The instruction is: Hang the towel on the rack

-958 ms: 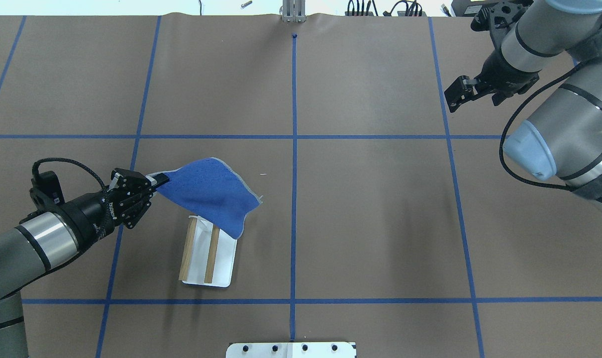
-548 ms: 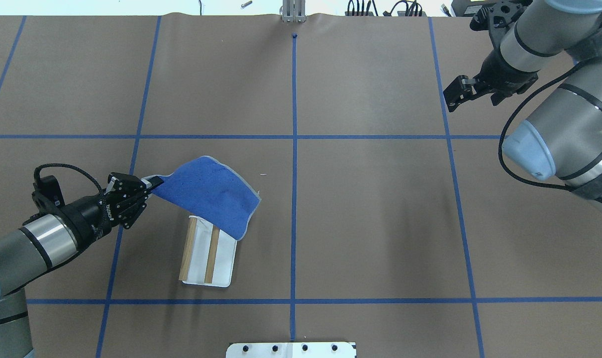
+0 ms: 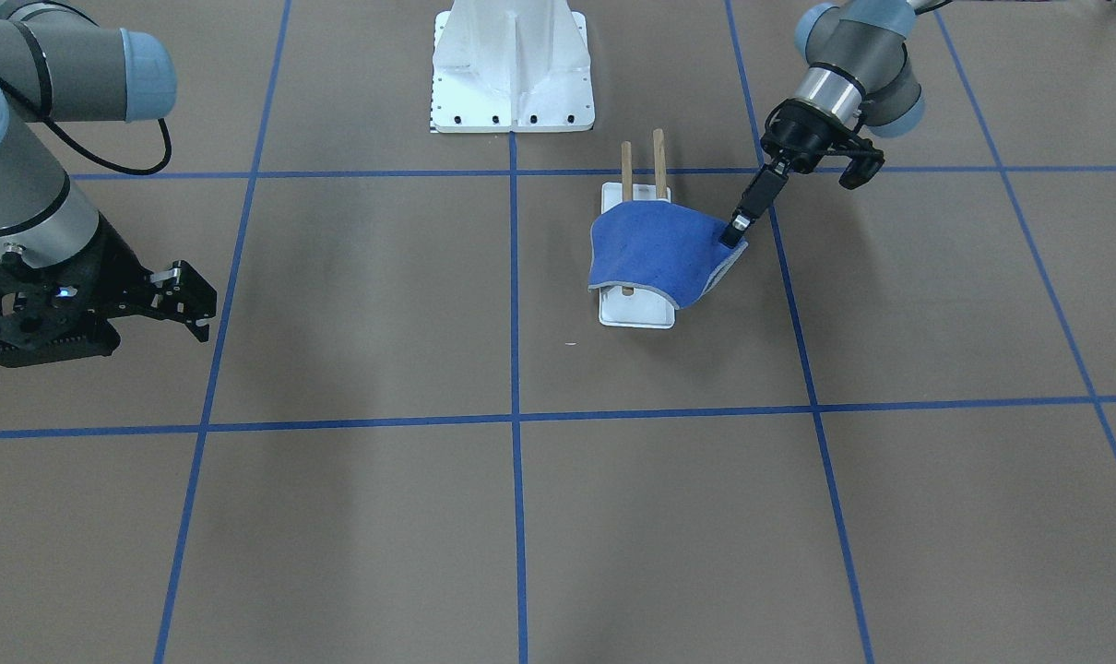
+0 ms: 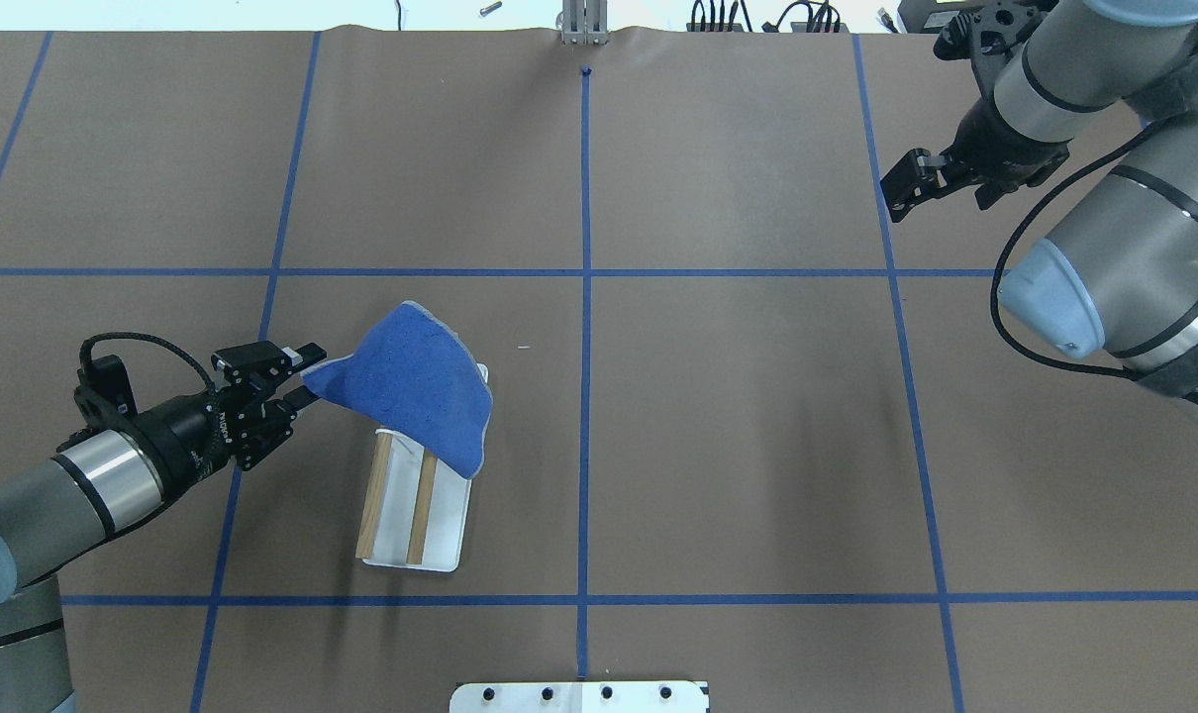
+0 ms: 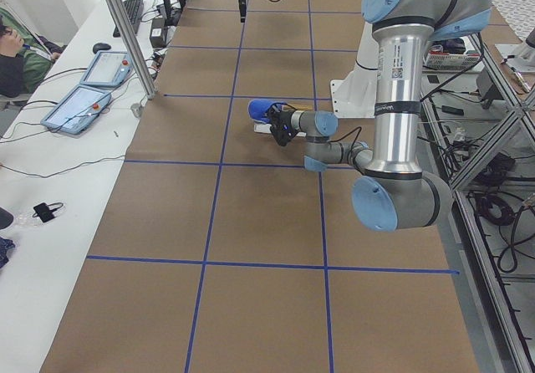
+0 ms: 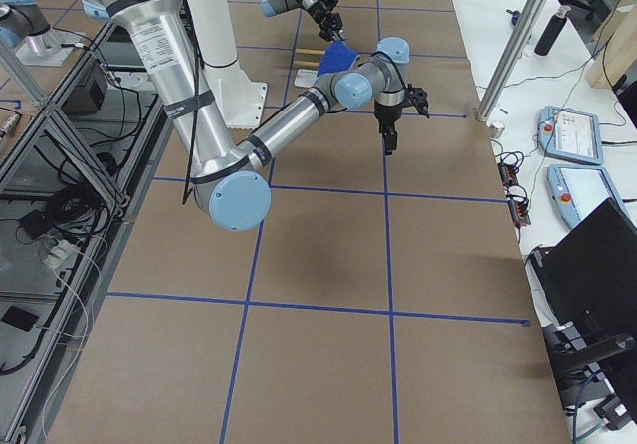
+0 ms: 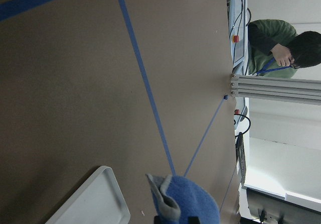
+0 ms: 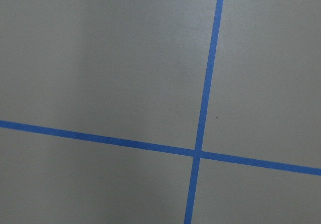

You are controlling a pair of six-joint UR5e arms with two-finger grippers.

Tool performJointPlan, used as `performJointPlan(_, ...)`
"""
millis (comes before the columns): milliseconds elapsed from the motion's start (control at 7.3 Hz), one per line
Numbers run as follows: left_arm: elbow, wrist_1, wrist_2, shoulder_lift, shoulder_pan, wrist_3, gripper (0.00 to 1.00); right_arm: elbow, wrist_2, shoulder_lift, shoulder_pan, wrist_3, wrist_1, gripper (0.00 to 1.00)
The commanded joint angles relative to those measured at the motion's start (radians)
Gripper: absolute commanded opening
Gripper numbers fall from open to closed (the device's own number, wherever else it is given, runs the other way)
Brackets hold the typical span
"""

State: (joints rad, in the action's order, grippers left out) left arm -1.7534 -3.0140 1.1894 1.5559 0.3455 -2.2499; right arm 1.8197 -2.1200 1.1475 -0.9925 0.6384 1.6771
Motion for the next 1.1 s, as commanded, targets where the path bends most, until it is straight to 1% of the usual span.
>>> performJointPlan(0, 0.000, 0.035, 0.079, 0.000, 0.022, 0.177, 0.99, 0.000, 0.000, 0.000, -0.001, 0.000, 0.001, 1.00)
performJointPlan(137, -0.003, 0.096, 0.085, 0.003, 0.032, 0.373, 0.99, 0.000, 0.000, 0.000, -0.005, 0.000, 0.001, 1.00)
performJointPlan(274, -0.012, 0.195, 0.111, 0.007, 0.059, 0.520, 0.99, -0.002, 0.000, 0.001, -0.006, -0.003, 0.001, 1.00)
performJointPlan(411, -0.027, 0.304, 0.186, 0.016, 0.117, 0.644, 0.99, -0.008, 0.000, 0.003, -0.017, -0.012, 0.001, 1.00)
performJointPlan(548, -0.056, 0.411, 0.281, 0.016, 0.194, 0.791, 0.99, -0.016, 0.000, 0.003, -0.023, -0.014, 0.000, 1.00)
performJointPlan(685, -0.075, 0.531, 0.324, 0.015, 0.257, 0.964, 0.99, -0.016, 0.000, 0.003, -0.023, -0.014, 0.000, 1.00)
performJointPlan(821, -0.086, 0.644, 0.322, 0.006, 0.286, 1.144, 0.99, -0.016, 0.000, 0.003, -0.023, -0.014, 0.000, 1.00)
performJointPlan(958, -0.086, 0.726, 0.320, 0.000, 0.341, 1.338, 0.99, -0.016, 0.000, 0.003, -0.023, -0.014, 0.000, 1.00)
